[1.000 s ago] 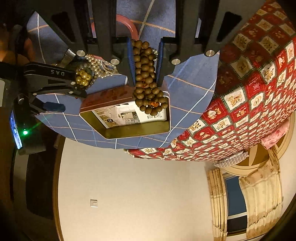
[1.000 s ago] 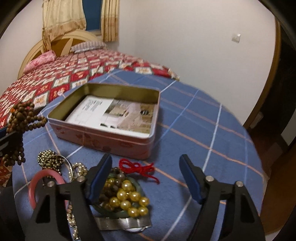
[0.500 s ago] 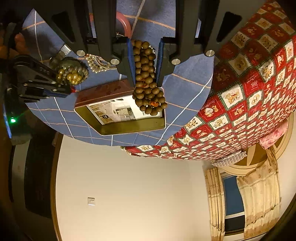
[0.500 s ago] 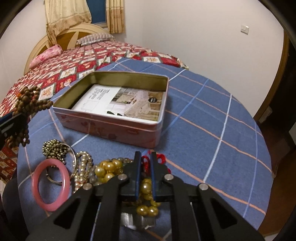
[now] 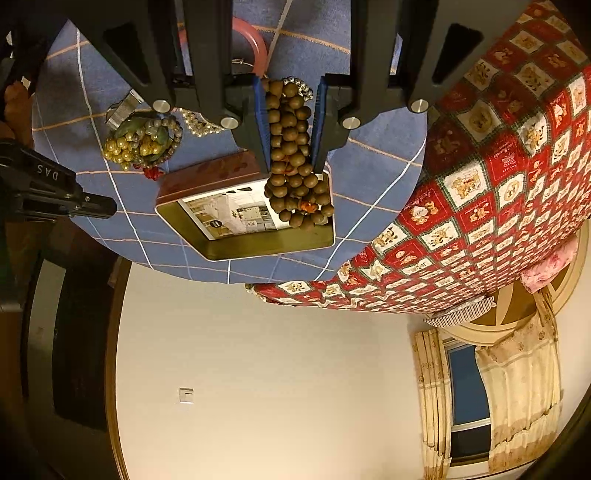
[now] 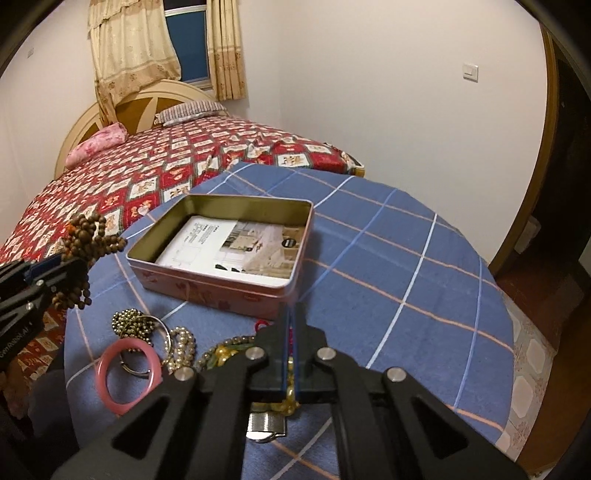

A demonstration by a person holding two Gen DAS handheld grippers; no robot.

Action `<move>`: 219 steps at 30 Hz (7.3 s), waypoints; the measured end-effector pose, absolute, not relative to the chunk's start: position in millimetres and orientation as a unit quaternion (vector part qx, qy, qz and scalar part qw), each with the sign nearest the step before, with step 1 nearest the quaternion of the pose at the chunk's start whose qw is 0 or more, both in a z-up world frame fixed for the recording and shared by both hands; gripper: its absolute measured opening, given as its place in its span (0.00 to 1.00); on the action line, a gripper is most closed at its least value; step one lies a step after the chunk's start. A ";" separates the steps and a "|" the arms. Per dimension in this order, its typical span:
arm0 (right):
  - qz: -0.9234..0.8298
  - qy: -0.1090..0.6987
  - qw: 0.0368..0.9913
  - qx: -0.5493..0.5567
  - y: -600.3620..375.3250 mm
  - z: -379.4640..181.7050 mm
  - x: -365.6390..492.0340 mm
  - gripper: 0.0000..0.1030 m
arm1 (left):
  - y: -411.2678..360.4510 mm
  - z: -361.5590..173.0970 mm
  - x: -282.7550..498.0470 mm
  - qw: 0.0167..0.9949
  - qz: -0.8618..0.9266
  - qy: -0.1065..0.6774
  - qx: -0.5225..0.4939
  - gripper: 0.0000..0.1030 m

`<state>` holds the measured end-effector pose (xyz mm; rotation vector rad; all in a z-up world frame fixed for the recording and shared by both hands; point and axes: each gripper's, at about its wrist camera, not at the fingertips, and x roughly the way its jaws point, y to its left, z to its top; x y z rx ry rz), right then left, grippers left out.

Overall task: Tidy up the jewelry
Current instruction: 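Lift the brown bead bracelet with the left tool while the right tool grasps the gold bead bracelet, then carry both bracelets over the pink tin and open both tools to drop them inside, then move the left tool to the pink bangle and close on it, then lift the pink bangle with the left tool while the right tool grasps the green bead strand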

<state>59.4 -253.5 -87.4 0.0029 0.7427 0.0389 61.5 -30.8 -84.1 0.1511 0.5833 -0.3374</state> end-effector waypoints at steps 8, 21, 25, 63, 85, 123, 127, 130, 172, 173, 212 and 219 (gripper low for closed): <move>0.007 0.381 0.924 0.010 -265.8 -100.0 42.5 0.27 | -27.7 -88.9 60.9 0.939 -0.165 0.294 0.070 0.20; 0.043 0.401 0.914 0.031 -258.3 -121.3 41.2 0.13 | -34.7 -92.7 55.9 0.937 -0.163 0.298 0.079 0.20; 0.037 0.373 0.927 0.009 -253.4 -105.1 33.2 0.13 | -32.5 -89.1 56.8 0.938 -0.160 0.296 0.077 0.20; 0.046 0.270 0.955 -0.114 -205.5 -15.4 115.7 0.12 | -57.5 -48.9 147.0 0.948 -0.122 0.264 0.128 0.20; 0.031 0.323 0.938 -0.123 -213.9 -56.0 179.9 0.12 | -78.3 -78.9 199.7 0.935 -0.111 0.305 0.142 0.20; -0.006 0.364 0.925 -0.104 -239.0 -87.9 171.9 0.55 | -65.2 -90.1 188.9 0.936 -0.065 0.309 0.153 0.78; -0.009 0.363 0.926 -0.101 -237.4 -87.5 158.2 0.58 | -59.7 -89.4 178.3 0.937 -0.064 0.310 0.150 0.78; -0.009 0.362 0.927 -0.099 -236.1 -86.5 148.9 0.60 | -58.6 -89.7 170.8 0.936 -0.064 0.312 0.152 0.78; -0.043 0.363 0.929 -0.062 -255.6 -127.5 19.0 0.82 | -51.6 -150.5 47.9 0.902 -0.092 0.381 0.180 0.78; -0.043 0.363 0.929 -0.061 -255.8 -127.6 19.0 0.82 | -49.9 -151.7 48.6 0.903 -0.093 0.381 0.176 0.78; 0.019 0.398 0.917 -0.035 -226.4 -130.8 60.8 0.50 | -32.4 -102.6 55.4 0.934 -0.119 0.313 0.123 0.10; 0.038 0.428 0.902 -0.024 -224.6 -142.6 67.0 0.27 | -29.8 -110.4 57.9 0.931 -0.124 0.323 0.117 0.10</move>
